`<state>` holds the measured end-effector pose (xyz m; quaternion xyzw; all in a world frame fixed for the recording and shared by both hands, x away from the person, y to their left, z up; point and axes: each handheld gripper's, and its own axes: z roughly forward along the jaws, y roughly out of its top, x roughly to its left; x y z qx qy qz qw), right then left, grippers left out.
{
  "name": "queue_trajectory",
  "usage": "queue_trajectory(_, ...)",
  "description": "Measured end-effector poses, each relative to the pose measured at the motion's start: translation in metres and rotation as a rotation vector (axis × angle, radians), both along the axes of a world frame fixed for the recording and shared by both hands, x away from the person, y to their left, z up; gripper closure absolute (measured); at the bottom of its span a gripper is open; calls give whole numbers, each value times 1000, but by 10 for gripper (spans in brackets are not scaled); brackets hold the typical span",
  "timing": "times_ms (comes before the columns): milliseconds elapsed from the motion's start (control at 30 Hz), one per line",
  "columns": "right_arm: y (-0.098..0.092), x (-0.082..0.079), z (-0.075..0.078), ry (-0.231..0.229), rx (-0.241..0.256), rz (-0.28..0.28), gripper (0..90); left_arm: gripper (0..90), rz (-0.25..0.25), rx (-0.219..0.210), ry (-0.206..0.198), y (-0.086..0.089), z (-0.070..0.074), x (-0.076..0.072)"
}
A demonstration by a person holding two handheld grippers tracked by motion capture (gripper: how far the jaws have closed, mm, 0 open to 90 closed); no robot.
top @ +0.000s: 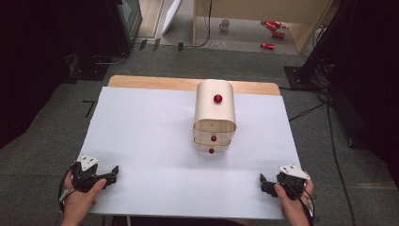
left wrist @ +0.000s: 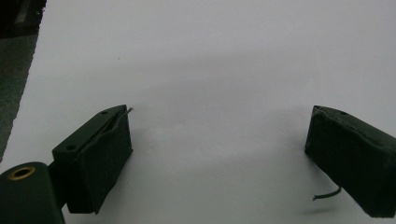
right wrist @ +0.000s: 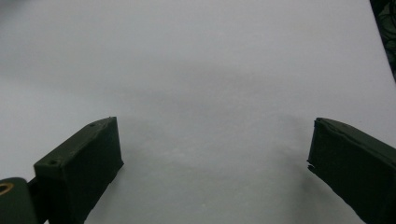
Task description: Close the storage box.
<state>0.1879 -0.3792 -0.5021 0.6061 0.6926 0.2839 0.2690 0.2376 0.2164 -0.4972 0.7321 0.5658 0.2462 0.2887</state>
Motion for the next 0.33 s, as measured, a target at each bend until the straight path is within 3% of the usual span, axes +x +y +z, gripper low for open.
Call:
queue_trajectory(167,-3,1,-2,4,40,6,19,71,0,0,0,0,0,0)
queue_trajectory(333,-3,0,-2,5,41,4,18,70,0,1,0,0,0,0)
